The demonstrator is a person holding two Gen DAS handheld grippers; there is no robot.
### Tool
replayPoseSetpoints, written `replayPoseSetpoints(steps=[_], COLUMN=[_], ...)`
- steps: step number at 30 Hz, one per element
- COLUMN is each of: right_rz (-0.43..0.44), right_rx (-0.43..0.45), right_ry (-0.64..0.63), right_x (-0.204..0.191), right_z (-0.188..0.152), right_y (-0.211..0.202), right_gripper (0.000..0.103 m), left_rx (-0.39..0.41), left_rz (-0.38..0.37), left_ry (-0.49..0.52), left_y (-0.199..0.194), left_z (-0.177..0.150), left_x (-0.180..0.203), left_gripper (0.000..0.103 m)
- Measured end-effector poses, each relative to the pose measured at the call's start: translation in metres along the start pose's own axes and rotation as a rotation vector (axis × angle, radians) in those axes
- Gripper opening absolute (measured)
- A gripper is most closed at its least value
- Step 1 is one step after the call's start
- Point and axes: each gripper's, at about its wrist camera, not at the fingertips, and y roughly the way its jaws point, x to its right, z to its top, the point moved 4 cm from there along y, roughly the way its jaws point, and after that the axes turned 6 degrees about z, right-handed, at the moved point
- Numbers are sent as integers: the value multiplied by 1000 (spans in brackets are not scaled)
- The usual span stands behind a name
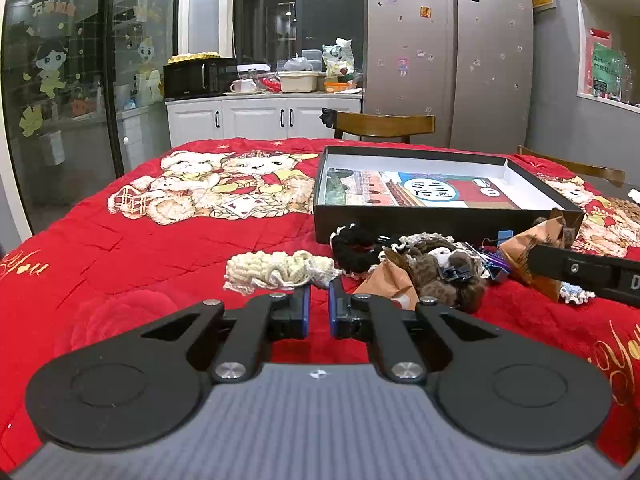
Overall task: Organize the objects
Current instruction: 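Carry the cream ring in left tool and tan packet in right tool over the black box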
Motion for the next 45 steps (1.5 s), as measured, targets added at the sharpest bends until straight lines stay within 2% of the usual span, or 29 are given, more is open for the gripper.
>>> replayPoseSetpoints(steps=[6,14,21,25,28,36,40,45], right_rz=[2,-23,-75,-67,-56,-87,-101,-118], right_rx=[18,49,97,91,59,-16,-47,-94], right_ry=[-8,24,59,79,121,199,248,247], right_x=[-2,1,1,-1,1,23,41,54], right_z=[1,15,49,77,100,131,133,121], right_y=[-4,-9,-18,-13,3,61,86,107], right_gripper=[29,29,29,29,29,29,29,29], left_rx=[-7,52,89,100,60,9,-49,-173], left_rz=[-3,-5,-57,-90,-142,-239,-279,-362], left_ry=[-16,-82,-95,-61,-38,-104,-142,-166], left_y=[3,-3,-10,-16,-14,13,42,88], left_z=[1,16,36,56,80,145,156,146], left_x=[-3,-13,-11,-6,-4,1,9,18], left_gripper=[11,11,11,11,11,11,11,11])
